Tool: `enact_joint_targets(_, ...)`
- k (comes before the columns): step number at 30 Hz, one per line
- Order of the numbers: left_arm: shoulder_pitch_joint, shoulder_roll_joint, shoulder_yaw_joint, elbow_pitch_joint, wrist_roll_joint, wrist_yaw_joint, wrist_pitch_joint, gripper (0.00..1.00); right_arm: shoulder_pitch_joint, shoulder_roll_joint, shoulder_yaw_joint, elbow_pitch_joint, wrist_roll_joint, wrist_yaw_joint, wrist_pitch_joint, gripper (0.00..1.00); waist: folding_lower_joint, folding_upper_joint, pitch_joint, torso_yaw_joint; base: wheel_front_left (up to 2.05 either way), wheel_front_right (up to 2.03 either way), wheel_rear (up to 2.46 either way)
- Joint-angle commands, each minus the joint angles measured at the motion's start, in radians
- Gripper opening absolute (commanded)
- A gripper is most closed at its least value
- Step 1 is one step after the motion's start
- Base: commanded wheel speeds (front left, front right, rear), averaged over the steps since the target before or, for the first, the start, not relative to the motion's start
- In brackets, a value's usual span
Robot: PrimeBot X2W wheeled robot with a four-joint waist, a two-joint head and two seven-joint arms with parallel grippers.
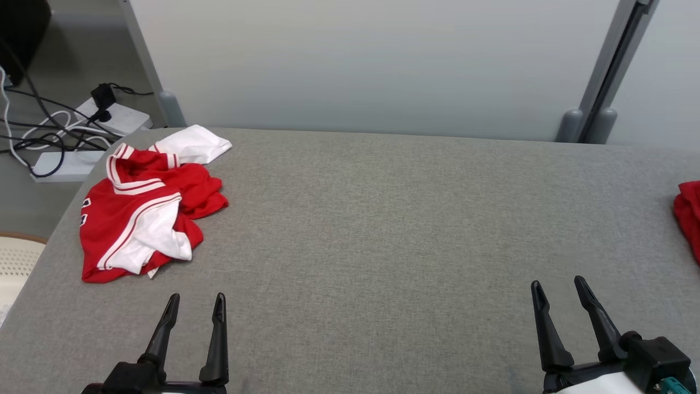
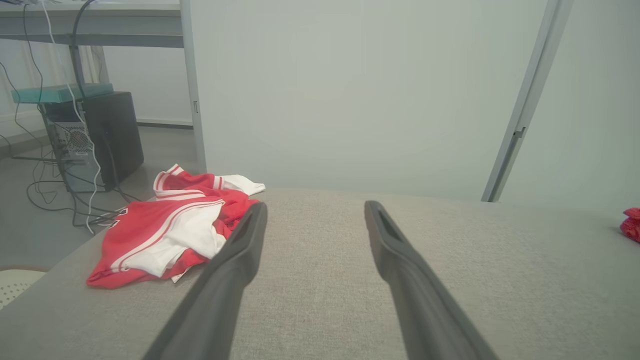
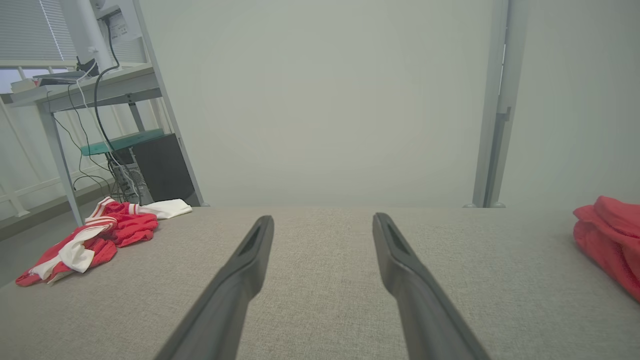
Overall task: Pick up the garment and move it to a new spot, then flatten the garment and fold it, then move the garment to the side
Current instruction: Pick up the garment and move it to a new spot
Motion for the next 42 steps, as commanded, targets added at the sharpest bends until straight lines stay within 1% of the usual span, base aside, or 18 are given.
enact_joint_targets(1,-0.049,0.002,0.033,-0.030,0.006,0.002,-0.006,1.00,-0.025,-0.009,0.026,-0.033,0.003,0.000,-0.006,1.00,0.0000,-0.0001,0.004,0.023,0.00,0.00,0.00)
enact_joint_targets(13,-0.047,0.002,0.027,-0.056,-0.007,0.021,-0.006,1.00,-0.031,-0.009,0.045,-0.043,0.003,0.000,-0.006,1.00,0.0000,-0.0001,0.011,0.162,0.00,0.00,0.00)
enact_joint_targets(25,-0.047,0.002,0.029,-0.062,-0.011,0.029,-0.006,1.00,-0.027,-0.009,0.061,-0.044,0.003,0.000,-0.006,1.00,0.0000,-0.0001,0.008,0.277,0.00,0.00,0.00)
enact_joint_targets(35,-0.045,0.002,0.031,-0.064,-0.014,0.035,-0.006,1.00,-0.024,-0.009,0.076,-0.048,0.009,0.000,-0.006,1.00,0.0000,-0.0001,0.000,0.350,0.00,0.00,0.00)
enact_joint_targets(42,-0.041,0.002,0.030,-0.064,-0.017,0.043,-0.006,1.00,-0.022,-0.009,0.081,-0.048,0.008,0.000,-0.006,1.00,0.0000,-0.0001,-0.006,0.376,0.00,0.00,0.00)
